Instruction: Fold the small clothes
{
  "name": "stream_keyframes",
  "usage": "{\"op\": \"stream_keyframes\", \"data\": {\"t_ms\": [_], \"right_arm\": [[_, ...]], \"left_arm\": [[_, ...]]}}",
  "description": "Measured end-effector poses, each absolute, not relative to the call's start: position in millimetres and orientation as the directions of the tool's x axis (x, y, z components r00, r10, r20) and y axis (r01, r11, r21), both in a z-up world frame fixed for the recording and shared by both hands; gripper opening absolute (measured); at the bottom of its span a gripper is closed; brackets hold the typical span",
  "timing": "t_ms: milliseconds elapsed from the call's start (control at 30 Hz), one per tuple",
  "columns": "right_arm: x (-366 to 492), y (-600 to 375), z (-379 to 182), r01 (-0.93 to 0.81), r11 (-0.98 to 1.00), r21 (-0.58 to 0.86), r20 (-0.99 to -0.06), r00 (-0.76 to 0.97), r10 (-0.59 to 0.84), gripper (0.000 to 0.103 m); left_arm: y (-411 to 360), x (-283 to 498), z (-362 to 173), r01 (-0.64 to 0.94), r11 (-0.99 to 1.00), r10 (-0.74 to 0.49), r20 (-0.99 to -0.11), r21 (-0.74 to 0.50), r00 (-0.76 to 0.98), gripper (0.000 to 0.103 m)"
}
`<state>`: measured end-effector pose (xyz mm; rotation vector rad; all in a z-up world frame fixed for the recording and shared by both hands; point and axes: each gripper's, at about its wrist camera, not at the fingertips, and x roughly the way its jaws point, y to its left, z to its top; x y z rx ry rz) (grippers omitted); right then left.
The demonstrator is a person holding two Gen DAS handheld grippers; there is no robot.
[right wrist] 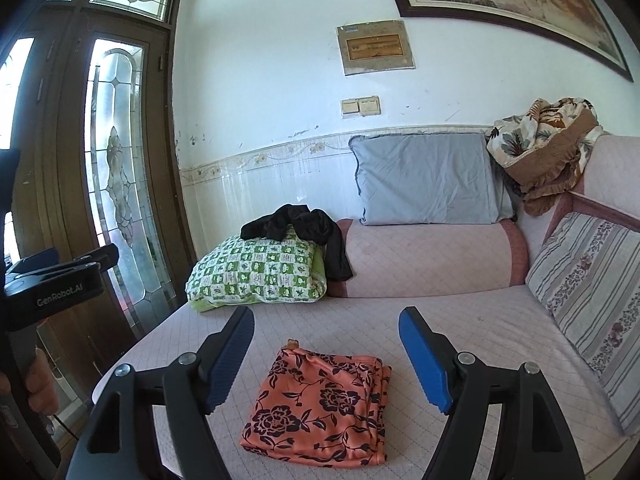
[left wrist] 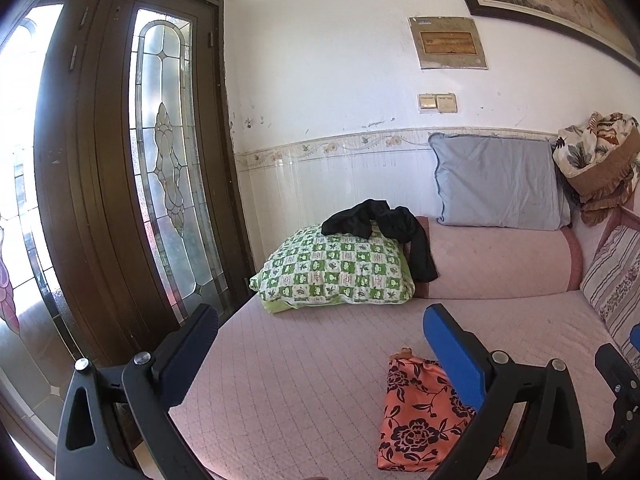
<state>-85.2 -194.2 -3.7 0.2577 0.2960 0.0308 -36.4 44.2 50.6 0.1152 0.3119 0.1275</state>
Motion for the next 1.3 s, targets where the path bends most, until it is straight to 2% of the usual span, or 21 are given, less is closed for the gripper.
{"op": "stream_keyframes", "data": {"t_ms": [733, 1300], "right_arm": [[-111, -198, 16, 0.035, 0.972, 0.234, -0.232, 0.972, 0.021, 0.08], [-95, -202, 12, 0.041, 0.976, 0.216, -0.249, 0.969, 0.014, 0.08]], "left_arm": [[37, -66, 73, -0.035, 0.992, 0.065, -0.25, 0.121, 0.966, 0.102], [22, -51, 72, 0.01, 0.994, 0.018, -0.258, 0.109, 0.966, 0.102]]}}
